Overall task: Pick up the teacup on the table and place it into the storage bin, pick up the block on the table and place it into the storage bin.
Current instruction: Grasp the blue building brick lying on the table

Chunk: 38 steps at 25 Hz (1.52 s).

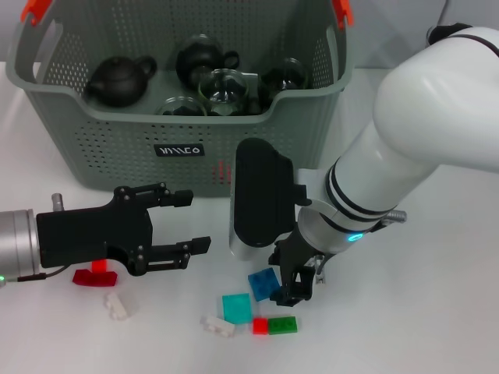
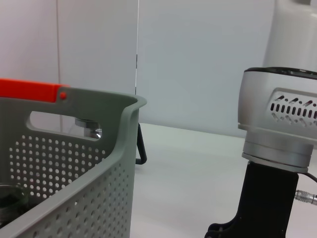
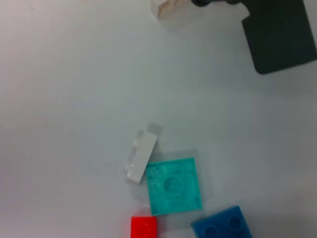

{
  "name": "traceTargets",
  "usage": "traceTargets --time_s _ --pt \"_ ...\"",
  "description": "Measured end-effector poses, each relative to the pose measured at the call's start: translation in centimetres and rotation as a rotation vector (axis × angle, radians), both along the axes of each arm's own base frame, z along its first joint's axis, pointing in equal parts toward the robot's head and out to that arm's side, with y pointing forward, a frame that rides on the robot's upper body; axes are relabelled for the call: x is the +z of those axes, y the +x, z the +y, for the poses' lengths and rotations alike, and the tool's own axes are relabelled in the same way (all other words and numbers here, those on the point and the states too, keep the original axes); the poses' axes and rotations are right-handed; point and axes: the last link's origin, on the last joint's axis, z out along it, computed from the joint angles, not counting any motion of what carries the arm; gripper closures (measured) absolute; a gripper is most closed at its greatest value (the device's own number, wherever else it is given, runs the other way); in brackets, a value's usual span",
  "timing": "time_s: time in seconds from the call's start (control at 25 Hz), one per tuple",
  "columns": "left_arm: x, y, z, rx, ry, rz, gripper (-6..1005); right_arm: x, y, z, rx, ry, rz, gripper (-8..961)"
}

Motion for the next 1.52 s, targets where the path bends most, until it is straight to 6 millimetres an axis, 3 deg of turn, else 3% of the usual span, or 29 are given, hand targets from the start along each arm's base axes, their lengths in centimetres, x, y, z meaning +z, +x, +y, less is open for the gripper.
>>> traceTargets --time_s 0.76,1.52 --pt "0.1 0.0 0.2 -0.002 0.002 0.003 247 -0.6 -0.8 0.2 0.025 0.002 0.03 284" --pt "0.1 0.1 0.2 -0.003 0.005 0.003 247 -1.0 -0.2 0.0 0.002 -0.004 0.018 308"
